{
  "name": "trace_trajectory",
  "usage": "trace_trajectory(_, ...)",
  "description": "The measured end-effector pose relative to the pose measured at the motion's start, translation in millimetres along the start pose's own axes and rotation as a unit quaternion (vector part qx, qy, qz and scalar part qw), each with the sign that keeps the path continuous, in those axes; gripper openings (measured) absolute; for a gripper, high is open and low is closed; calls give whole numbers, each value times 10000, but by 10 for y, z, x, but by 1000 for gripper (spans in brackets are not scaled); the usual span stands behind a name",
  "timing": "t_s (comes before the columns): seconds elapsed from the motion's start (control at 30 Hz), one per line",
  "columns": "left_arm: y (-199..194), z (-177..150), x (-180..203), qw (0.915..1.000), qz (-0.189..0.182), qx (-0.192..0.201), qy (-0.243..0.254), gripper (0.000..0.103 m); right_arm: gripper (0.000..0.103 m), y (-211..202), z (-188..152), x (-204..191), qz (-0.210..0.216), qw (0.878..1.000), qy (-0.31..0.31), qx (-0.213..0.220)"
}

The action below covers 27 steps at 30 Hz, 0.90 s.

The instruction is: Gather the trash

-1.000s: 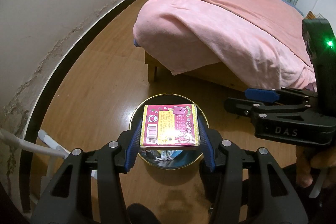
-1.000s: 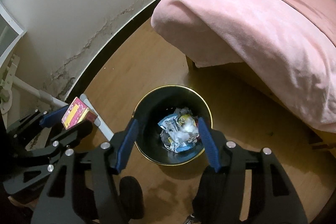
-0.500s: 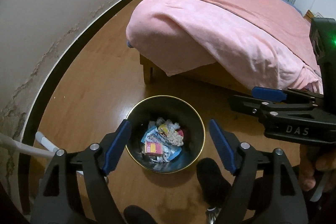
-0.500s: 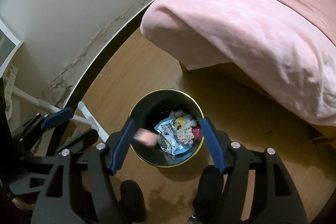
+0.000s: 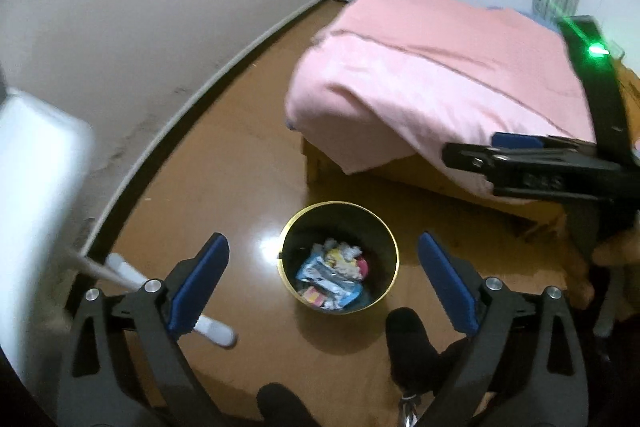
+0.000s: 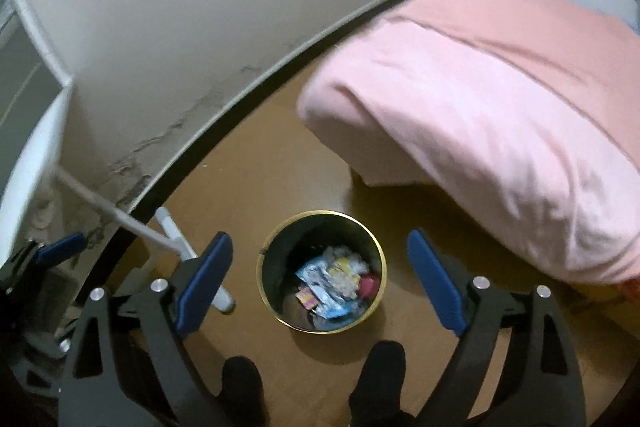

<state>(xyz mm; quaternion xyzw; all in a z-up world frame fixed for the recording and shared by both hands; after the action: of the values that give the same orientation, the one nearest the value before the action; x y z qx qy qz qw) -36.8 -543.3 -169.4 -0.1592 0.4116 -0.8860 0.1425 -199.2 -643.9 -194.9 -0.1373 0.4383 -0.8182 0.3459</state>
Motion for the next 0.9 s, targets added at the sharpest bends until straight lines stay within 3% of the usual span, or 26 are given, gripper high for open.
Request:
trace_trajectory(0.17, -1020, -10, -527, 9959, 650, 564, -289, 95, 87, -478, 429, -837, 461, 9958, -600, 508)
trace_trajectory(0.27, -1611, -155, -1048, 9877, 1184, 755, -686, 95, 90, -681, 543, -1376, 767, 9895, -996, 707)
trace_trajectory(0.37, -2174, -428, -1633, 9719, 1766, 952, -1234, 95, 90, -865, 569, -2017, 1141, 9796, -1451, 793)
trace_trajectory(0.57, -3137, -1253, -2672, 9231, 2762, 1095, -2442, 95, 91, -1123, 381, -3238, 1754, 9532, -2340, 765)
trace_trajectory(0.7, -3696, -1760, -3071, 8876, 3252, 1200, -3032, 95, 90, -1268, 217, -3766, 1984, 9367, -2779, 778)
trace_trajectory(0.83, -4076, -2113, -3240, 8639, 3519, 1337, -3346, 95, 91, -1403, 62, -4149, 2185, 9224, -3083, 807)
trace_trajectory(0.9, -4164, -2231, -3254, 8561, 3629, 1349, -3424, 95, 91, -1440, 13, -4326, 2235, 9162, -3223, 819)
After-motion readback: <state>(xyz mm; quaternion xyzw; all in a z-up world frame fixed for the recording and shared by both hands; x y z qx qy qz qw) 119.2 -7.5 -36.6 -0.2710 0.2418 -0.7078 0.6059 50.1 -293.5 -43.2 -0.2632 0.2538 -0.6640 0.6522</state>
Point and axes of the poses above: each gripper's, at about its wrist camera, not at the fingertips, and y roughly the way its jaws point, x to its right, z to its top, the point moved 6 cm from there along y, roughly the way its jaws point, and after that the axes turned 8 degrees about -y, right-handed, at the moved point
